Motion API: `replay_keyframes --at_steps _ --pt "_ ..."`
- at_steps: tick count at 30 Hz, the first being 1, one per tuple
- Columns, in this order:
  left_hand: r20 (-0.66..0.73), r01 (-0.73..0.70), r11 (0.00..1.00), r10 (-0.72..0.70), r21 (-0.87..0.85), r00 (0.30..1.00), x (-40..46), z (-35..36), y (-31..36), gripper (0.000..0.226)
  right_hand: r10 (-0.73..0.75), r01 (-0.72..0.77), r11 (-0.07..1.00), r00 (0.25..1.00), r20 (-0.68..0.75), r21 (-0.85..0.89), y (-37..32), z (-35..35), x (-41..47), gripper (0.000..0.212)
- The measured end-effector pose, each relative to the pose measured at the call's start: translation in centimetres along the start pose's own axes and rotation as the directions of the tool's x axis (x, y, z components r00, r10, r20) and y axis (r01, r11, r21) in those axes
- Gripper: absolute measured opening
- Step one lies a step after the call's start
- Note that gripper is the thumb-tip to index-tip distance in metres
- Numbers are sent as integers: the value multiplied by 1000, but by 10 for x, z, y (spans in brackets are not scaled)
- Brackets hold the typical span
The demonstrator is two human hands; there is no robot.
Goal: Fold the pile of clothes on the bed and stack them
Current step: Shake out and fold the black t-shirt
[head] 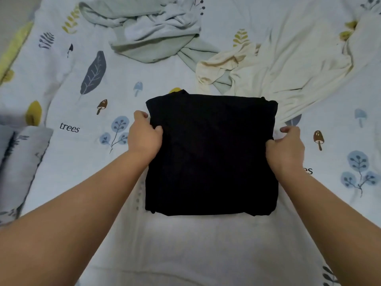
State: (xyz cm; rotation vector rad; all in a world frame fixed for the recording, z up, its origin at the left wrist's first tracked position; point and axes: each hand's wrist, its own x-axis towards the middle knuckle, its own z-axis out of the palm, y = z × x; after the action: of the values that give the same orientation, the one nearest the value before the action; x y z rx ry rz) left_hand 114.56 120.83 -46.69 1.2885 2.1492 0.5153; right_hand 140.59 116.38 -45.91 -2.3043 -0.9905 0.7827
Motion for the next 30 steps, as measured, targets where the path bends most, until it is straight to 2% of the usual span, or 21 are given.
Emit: replay_keyframes --at_steps 2,4,6,7,8,11,13,15,17,20,22,25,30 --pt "4 -25 997 25 78 1000 -21 -1 -8 33 -43 45 998 999 30 -53 4 -5 -15 34" --pt "46 -43 983 35 177 998 -48 0 -17 38 -106 135 967 984 142 -216 10 -4 -41 46" --pt "74 -102 962 86 251 994 -73 3 -28 38 -164 303 784 943 289 -542 18 2 -67 51" --pt "89 -142 953 122 269 989 -80 3 -34 33 -167 361 696 922 348 -621 23 4 -74 47" --pt "109 -170 947 145 274 983 -83 3 -39 28 -153 367 685 917 368 -629 28 4 -75 40" --pt "87 -121 970 105 212 991 -78 -4 -49 20 -32 126 920 968 250 -371 36 -9 -67 20" --pt "49 -56 982 48 179 998 -77 -9 -52 24 25 17 966 987 157 -258 42 -18 -59 15" --pt "43 -39 973 29 227 999 -84 -10 -54 40 75 -47 980 988 138 -195 46 -19 -61 24" --pt "48 -5 960 -9 279 999 -95 -8 -56 55 120 -94 985 975 187 -142 46 -17 -66 48" --pt "132 22 967 -57 254 990 -107 -7 -60 64 139 -114 987 960 245 -116 45 -13 -71 62" --pt "229 26 983 -68 183 971 -110 -8 -63 61 125 -103 990 953 275 -93 47 -11 -73 52" --pt "306 109 993 -89 -47 948 -114 -13 -63 52 119 -126 992 952 281 8 48 -16 -80 35" --pt "337 123 965 -39 -231 941 -138 -42 -75 48 173 -199 979 930 323 50 60 -41 -104 35"
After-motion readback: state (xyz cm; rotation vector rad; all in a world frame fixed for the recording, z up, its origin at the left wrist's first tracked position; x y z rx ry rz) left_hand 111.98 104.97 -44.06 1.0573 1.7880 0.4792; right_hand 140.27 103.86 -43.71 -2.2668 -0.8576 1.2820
